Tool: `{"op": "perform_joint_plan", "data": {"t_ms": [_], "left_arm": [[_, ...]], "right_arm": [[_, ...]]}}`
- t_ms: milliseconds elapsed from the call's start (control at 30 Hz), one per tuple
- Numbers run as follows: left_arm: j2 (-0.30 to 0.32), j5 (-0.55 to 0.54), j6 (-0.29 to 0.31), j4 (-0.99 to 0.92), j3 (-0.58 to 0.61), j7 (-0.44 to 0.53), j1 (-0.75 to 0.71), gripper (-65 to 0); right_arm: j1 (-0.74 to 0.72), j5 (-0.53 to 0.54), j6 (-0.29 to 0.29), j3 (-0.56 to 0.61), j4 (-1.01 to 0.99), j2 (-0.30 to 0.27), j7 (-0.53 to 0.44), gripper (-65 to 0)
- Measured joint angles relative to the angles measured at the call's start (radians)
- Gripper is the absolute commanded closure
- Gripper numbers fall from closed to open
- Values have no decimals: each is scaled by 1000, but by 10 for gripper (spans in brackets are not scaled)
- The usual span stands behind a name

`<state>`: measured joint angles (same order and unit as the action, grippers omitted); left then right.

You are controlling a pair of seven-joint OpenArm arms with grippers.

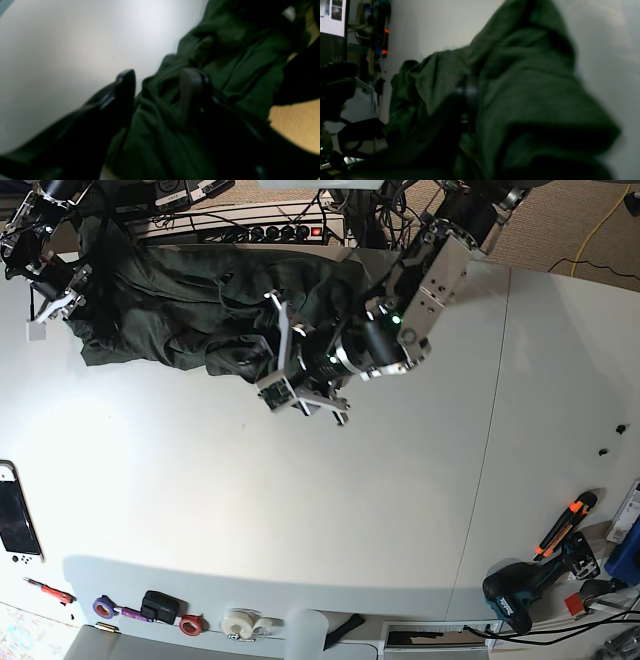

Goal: Layout the t-shirt on the table in an organized manner, then fold the t-shirt properly

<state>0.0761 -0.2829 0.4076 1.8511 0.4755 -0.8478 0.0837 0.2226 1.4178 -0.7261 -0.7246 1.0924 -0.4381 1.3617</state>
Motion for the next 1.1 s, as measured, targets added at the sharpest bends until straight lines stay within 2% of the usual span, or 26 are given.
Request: {"op": "perform_joint_plan", "data": {"t_ms": [133, 300, 400, 500, 600, 833, 1100], "left_arm": [[53, -85, 3, 36, -79, -42, 0, -139], [151, -183, 11, 43, -184, -225, -3, -78], [209, -236, 18, 44, -237, -261, -36, 0], [263, -237, 18, 45, -296, -264, -95, 0], [285, -237, 18, 44, -321, -250, -156, 0], [287, -241, 37, 43, -317, -206, -287, 0], [287, -244, 33, 43, -317, -164, -296, 0]], "right_arm": [[3, 58, 4, -1, -6, -3, 2, 0], [5, 52, 19, 0, 22, 2, 18, 0], [11, 39, 25, 7, 87, 24, 39, 0], [14, 27, 34, 9, 177, 60, 49, 0], [13, 32, 32, 9, 285, 90, 47, 0], [16, 31, 30, 9, 489, 229, 52, 0], [16, 27, 30, 9, 675, 410, 55, 0]]}}
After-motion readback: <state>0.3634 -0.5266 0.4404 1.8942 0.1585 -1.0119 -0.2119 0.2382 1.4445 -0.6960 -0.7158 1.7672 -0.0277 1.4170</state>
